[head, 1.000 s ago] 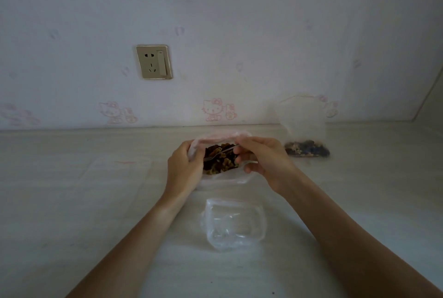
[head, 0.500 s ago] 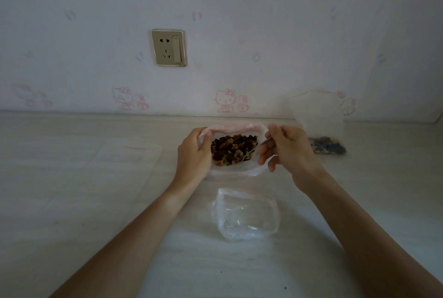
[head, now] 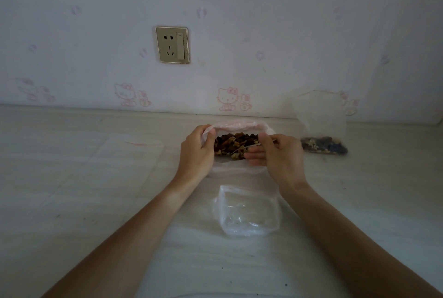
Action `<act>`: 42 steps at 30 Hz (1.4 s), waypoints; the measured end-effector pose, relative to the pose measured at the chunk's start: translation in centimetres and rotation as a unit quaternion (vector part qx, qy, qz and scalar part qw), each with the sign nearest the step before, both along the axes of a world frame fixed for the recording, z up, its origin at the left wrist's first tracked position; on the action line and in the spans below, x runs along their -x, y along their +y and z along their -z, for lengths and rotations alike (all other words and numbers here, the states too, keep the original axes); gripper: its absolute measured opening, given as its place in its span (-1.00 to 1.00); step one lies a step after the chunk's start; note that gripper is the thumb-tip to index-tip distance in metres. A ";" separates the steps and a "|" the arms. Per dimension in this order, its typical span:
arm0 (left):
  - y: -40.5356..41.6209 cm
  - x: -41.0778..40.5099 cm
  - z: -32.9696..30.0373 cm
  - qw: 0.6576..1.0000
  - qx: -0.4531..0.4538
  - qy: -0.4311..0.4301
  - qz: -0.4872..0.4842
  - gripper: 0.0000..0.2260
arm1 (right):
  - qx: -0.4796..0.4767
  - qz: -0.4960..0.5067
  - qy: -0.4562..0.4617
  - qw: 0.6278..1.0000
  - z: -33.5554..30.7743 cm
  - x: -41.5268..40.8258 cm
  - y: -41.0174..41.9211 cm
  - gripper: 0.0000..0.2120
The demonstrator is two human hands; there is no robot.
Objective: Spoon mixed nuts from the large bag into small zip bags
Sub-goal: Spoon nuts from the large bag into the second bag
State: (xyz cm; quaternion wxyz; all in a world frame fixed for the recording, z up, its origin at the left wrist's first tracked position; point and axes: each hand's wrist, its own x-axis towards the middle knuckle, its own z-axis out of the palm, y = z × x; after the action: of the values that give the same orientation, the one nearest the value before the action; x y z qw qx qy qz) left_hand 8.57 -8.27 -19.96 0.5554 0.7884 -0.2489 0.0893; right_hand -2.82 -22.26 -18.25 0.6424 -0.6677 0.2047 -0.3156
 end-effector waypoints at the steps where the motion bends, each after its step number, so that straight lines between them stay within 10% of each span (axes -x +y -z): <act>1: 0.0 0.0 0.0 1.000 0.001 -0.001 0.001 -0.74 | 0.006 -0.003 -0.001 1.000 0.1 -0.1 0.2 -0.80; 21: 0.7 0.0 -0.4 0.996 0.073 0.055 0.004 -0.76 | -0.009 0.005 -0.014 1.000 -0.5 0.8 -1.1 -0.80; 42: 6.4 6.6 -1.7 0.991 -0.028 -0.126 0.040 -0.94 | -0.082 -0.028 -0.058 0.995 -3.7 7.1 -1.3 -0.77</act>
State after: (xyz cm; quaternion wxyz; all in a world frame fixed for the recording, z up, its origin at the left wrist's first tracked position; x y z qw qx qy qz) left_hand 1.94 -1.86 -18.29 0.5000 0.7757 -0.3507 0.1588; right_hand -9.95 -23.51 -14.52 0.7142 -0.5989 0.1738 -0.3179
